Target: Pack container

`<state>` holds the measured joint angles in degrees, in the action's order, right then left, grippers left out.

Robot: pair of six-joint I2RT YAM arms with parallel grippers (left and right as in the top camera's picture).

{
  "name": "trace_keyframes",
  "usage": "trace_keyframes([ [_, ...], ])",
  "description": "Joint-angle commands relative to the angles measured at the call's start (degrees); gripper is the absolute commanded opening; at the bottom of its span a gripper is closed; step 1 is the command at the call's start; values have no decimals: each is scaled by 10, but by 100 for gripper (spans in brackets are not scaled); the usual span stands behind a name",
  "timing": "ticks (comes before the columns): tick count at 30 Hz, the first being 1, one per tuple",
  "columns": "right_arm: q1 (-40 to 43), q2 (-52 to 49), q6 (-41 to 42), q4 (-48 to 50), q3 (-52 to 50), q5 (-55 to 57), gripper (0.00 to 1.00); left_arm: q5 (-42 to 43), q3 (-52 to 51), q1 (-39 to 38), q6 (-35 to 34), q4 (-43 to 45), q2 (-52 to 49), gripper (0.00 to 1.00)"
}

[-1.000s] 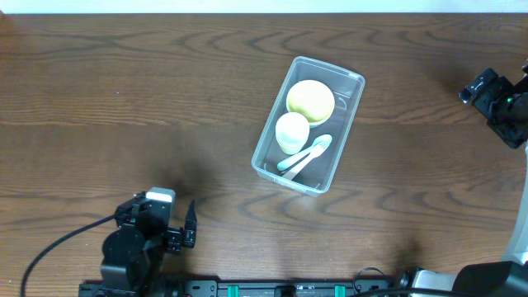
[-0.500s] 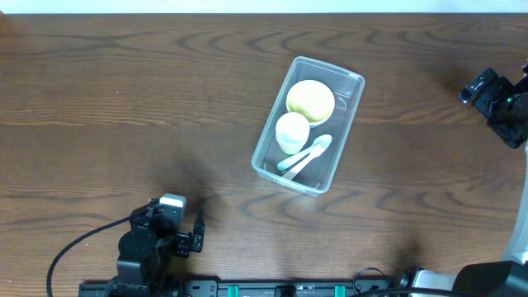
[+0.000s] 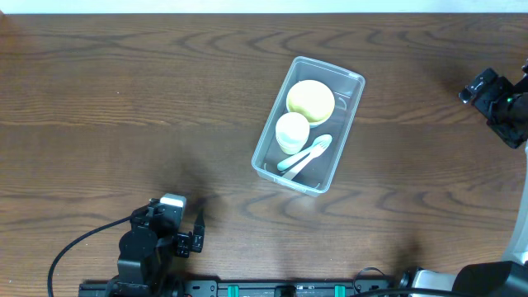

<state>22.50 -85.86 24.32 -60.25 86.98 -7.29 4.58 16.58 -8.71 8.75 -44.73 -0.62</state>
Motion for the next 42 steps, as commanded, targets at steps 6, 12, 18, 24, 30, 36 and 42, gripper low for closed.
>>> trace_keyframes([
  [6,3,3,-2,0,2,0,99,6,-1,3,-10,2,4,98],
  [12,3,3,-2,0,2,0,99,6,-1,3,-10,2,4,98],
  [18,5,7,-2,0,2,0,99,6,-1,3,-10,2,4,98],
  [24,-12,50,-2,0,-5,0,99,6,-1,3,-10,2,4,98],
  [30,-64,183,-2,0,-84,0,99,6,-1,3,-10,2,4,98],
  [36,-101,342,-23,9,-226,83,99,6,-1,3,-10,2,4,98],
  [42,-113,490,-60,52,-388,69,99,6,-1,3,-10,2,4,98],
])
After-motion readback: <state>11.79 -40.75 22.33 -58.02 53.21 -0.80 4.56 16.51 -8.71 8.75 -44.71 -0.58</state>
